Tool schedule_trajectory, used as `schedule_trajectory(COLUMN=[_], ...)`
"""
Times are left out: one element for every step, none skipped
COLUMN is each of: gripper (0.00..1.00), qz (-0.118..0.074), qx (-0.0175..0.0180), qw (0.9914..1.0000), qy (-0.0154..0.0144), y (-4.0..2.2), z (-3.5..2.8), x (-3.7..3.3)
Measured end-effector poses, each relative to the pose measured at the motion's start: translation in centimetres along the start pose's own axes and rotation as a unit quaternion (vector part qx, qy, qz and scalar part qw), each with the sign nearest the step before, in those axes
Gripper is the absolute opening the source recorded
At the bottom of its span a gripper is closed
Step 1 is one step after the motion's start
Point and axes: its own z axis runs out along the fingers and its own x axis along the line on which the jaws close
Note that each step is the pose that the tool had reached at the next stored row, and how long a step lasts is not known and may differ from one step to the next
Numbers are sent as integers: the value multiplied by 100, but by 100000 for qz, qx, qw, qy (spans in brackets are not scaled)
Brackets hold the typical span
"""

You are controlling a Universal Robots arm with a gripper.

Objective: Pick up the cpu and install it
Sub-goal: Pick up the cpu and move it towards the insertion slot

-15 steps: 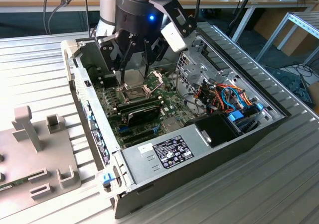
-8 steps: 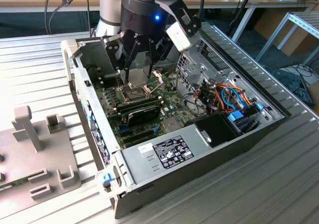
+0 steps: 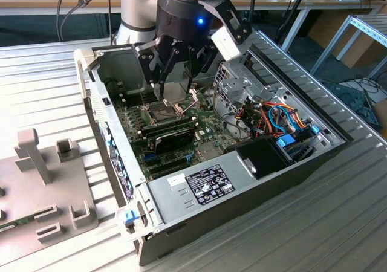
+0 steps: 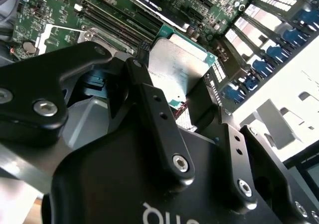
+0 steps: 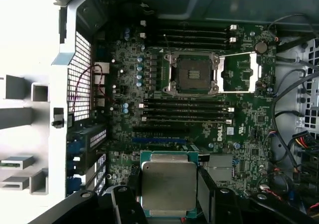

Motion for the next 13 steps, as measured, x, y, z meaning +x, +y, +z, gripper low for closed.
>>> schedule_trajectory(gripper=[55,55,55,55,55,55,55,55,55,55,55,55,55], qz=[-1,-3,-5,0,-3,0,-1,-3,1,1,2,0,1], qx=[-3,0,-4,-5,-1,-1,-1,-2,0,1,-1,-2,1], qw=[100000,100000,100000,100000,100000,100000,100000,100000,100000,100000,100000,100000,100000], qy=[0,-1,0,-1,-1,-1,1,1,-1,0,-1,-2,2], y=[-1,-1,-1,-2,-2,-2,-3,-3,-3,-4,-4,-4,-5], z=[1,2,3,3,4,4,4,5,5,5,6,6,6], x=[-20,-37,-50,-61,-73,-82,-92,-101,-112,-121,-132,-139,-152])
